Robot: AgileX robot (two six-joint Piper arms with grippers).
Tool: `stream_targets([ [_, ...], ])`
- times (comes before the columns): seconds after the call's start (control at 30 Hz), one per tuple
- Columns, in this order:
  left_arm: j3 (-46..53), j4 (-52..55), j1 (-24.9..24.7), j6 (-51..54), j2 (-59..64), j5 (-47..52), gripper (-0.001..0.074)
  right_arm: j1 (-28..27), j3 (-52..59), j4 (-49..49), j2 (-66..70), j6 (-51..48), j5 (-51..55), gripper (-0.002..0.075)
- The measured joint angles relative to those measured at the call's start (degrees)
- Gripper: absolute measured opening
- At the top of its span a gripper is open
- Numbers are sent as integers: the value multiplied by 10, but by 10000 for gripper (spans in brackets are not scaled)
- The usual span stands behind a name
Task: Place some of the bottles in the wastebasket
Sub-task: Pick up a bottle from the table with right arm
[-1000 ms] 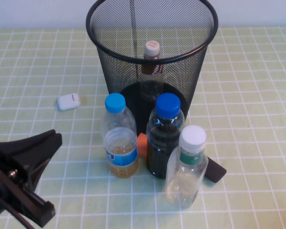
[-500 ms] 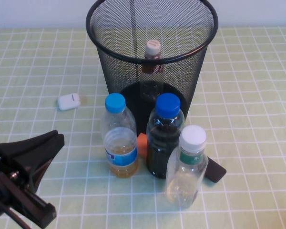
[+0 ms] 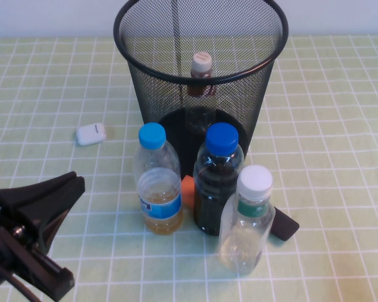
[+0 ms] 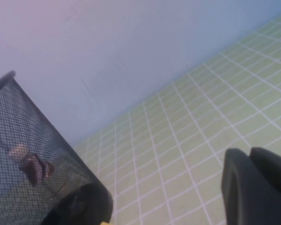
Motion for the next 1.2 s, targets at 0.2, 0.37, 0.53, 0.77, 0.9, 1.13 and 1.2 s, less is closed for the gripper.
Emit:
stream_targets([
  [0.2,0,0,0,0,0,0,-3,1,-96,-35,86,-32,147,0],
  [0.37,0,0,0,0,0,0,-3,1,-218,-131,244,-52,281,0],
  [0.53,0,0,0,0,0,0,-3,1,-316,-118,383,-154,364,0],
  [0.77,0,0,0,0,0,0,-3,49,-390,43,525,-313,398,0],
  [0.9,0,0,0,-5,0,0,-3,158,-417,53,577,-320,357,0],
  [1.13,0,0,0,-9,0,0,-3,417,-399,1,571,-376,124,0],
  [1.2,0,0,0,-9,0,0,-3,483,-375,-2,554,-411,29,0],
])
